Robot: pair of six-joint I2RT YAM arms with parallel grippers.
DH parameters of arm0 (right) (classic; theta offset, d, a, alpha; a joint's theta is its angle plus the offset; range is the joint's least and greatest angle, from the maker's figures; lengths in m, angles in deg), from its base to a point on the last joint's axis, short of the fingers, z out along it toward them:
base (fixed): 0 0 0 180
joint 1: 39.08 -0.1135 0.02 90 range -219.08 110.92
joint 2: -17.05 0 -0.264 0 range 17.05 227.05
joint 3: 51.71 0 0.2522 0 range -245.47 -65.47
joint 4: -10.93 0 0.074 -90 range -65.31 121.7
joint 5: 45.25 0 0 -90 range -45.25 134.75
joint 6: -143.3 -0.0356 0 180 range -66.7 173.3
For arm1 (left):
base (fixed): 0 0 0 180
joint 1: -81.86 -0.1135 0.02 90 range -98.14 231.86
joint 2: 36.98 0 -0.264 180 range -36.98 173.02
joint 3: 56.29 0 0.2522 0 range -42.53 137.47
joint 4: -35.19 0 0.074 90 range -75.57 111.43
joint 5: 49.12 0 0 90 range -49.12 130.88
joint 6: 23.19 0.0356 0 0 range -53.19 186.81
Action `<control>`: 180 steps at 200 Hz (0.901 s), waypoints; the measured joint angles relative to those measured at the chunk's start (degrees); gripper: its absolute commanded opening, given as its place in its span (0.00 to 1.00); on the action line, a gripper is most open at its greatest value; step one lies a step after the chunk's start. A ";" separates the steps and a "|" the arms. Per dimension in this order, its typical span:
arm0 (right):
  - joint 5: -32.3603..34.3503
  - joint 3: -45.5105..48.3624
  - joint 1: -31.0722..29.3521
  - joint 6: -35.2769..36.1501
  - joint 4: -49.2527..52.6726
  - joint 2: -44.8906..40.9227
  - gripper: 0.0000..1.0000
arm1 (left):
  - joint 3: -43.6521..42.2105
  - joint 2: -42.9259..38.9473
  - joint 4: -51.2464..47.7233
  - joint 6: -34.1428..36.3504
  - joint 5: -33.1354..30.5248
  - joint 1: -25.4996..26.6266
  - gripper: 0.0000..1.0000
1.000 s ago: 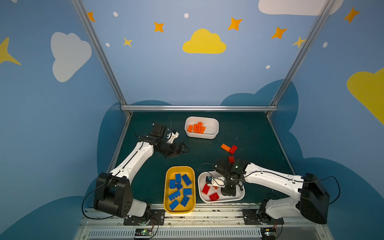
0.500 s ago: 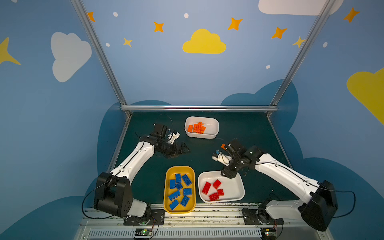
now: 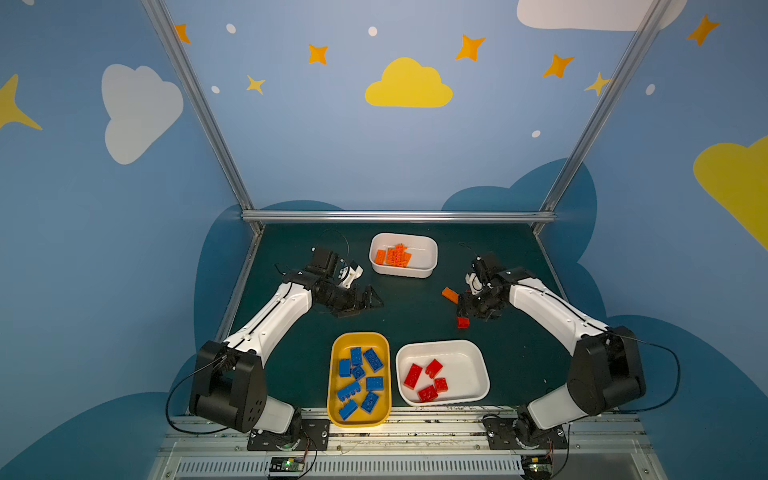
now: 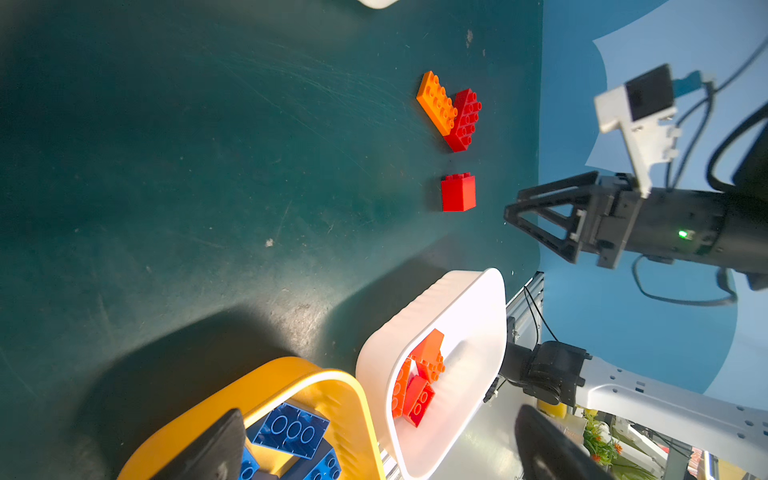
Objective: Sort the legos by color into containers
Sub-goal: 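Move the right gripper back and grasp another red brick, then carry the red brick over the near white bin and release it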
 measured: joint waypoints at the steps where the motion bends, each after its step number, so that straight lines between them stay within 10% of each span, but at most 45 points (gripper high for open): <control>1: 0.02 0.00 0.00 -0.07 -0.20 0.26 0.66 | 0.00 0.00 0.00 0.00 0.00 0.00 1.00; 63: 3.28 0.00 0.04 -2.58 -5.51 10.47 0.59 | 0.00 0.00 0.39 -0.13 -0.02 0.07 1.00; 103: 4.57 -0.07 0.04 -2.40 -7.10 14.08 0.36 | 0.00 0.79 1.14 -0.17 0.04 0.07 1.00; 180: 2.40 -0.04 -2.03 0.46 -1.42 1.03 0.20 | 1.51 2.71 1.27 -0.09 0.28 0.07 1.00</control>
